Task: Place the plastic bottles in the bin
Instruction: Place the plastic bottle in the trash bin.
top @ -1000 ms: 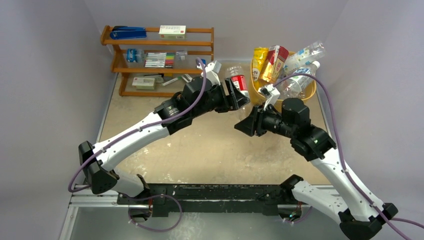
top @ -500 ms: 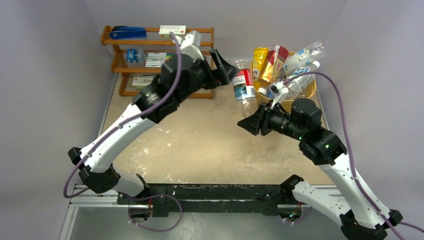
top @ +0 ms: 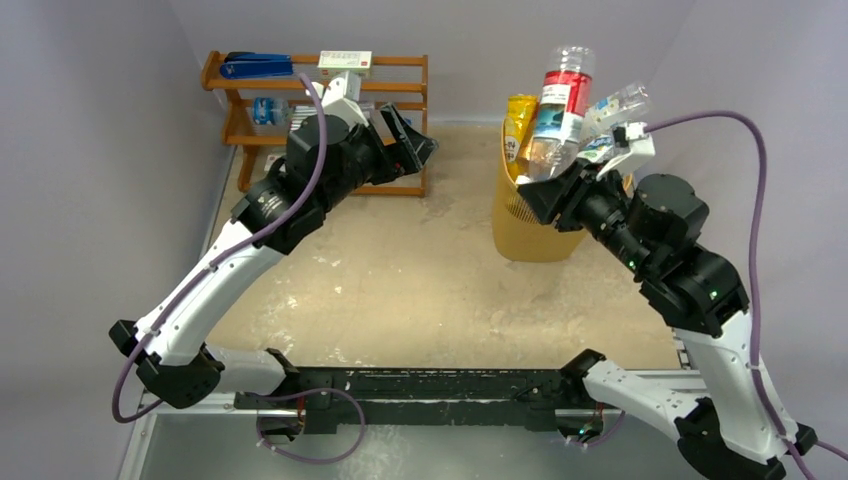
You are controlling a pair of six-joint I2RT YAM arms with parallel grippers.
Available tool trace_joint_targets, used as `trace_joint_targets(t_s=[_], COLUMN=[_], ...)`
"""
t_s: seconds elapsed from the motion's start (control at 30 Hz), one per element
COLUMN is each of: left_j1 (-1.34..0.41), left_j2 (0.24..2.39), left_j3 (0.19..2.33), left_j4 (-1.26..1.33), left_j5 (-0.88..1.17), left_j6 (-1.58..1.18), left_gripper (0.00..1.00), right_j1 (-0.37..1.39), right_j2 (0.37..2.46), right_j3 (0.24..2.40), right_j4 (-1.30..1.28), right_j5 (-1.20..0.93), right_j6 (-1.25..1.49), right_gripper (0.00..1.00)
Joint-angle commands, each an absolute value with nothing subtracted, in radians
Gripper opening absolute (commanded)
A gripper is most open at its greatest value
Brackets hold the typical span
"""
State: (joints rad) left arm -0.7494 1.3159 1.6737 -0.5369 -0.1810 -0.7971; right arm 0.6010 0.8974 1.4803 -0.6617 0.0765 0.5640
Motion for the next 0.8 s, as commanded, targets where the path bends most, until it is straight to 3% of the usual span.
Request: trace_joint_targets(t_s=[0.0,0.17,0.37,0.77], left_j1=[-0.750,-0.752,-0.752,-0.751], left_j2=[1.278,1.266,1.246,1.230], left_j3=[1.631,1.613,1.597,1.568], left_j4=[-0.469,-0.451,-0.452,-0.461], left_j5=[-0.141,-0.120,-0.111,-0.120], left_j6=[-0.800,-0.808,-0.808,-0.800], left_gripper=[0.85,0.86,0.86,0.87], right_j1=[0.601,0.520,0.088,-0.007], right_j2=[0.951,1.046,1.072,1.111], right_j3=[1.589,1.618,1.533,1.410], right_j4=[-0.672,-0.629,-0.530,-0.447], right_j5=[0.252,0.172,-0.291,-0.452], right_j6=[0.546,0.519,0.466,0.460], right_gripper=[0.08,0.06,0.00,0.01])
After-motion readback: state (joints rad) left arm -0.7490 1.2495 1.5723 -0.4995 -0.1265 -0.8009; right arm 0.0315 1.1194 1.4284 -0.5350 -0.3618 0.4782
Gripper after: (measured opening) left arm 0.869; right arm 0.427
